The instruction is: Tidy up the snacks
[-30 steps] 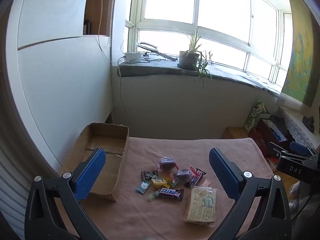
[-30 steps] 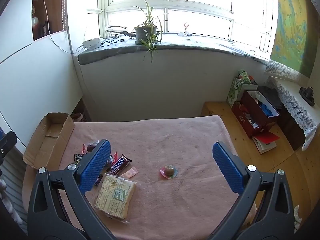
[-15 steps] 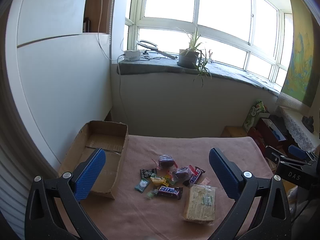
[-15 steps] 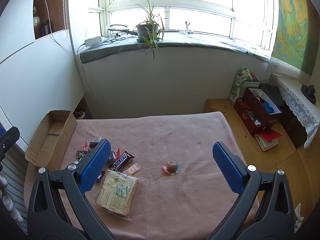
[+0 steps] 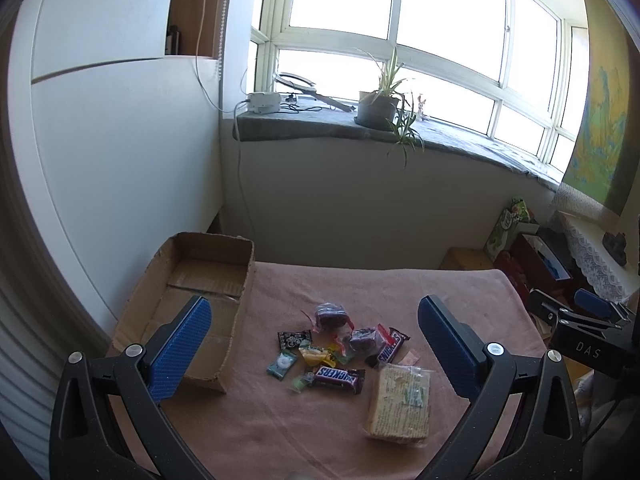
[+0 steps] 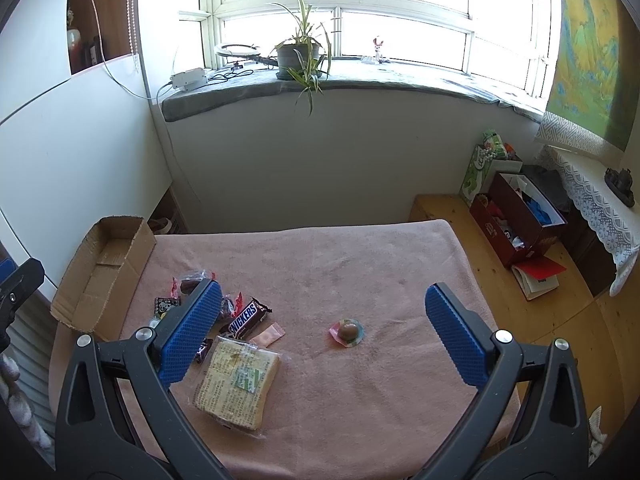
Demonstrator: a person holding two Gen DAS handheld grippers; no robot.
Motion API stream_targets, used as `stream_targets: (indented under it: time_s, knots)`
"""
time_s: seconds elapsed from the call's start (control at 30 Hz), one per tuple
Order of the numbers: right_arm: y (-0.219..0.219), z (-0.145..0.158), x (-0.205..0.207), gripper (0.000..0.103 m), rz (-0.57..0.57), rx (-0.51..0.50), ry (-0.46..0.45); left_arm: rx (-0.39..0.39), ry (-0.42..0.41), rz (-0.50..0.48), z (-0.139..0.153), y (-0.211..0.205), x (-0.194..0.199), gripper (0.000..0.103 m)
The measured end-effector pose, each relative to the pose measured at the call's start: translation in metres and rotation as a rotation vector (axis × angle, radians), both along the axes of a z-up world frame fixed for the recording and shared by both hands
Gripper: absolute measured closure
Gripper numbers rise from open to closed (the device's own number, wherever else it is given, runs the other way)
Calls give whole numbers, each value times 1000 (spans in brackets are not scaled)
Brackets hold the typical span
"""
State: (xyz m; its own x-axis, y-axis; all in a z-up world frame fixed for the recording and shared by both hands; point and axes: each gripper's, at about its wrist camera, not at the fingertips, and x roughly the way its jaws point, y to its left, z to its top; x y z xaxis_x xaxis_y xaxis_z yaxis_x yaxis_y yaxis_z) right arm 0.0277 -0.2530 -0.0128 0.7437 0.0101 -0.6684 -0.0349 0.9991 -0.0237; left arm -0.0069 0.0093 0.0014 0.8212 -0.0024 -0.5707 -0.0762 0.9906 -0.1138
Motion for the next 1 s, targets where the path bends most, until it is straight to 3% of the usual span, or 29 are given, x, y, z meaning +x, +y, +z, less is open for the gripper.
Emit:
stream_targets:
  time_s: [1.0]
  knots:
    - [1, -8, 2, 0, 8, 21, 43, -12, 10, -20, -7, 0, 1, 1]
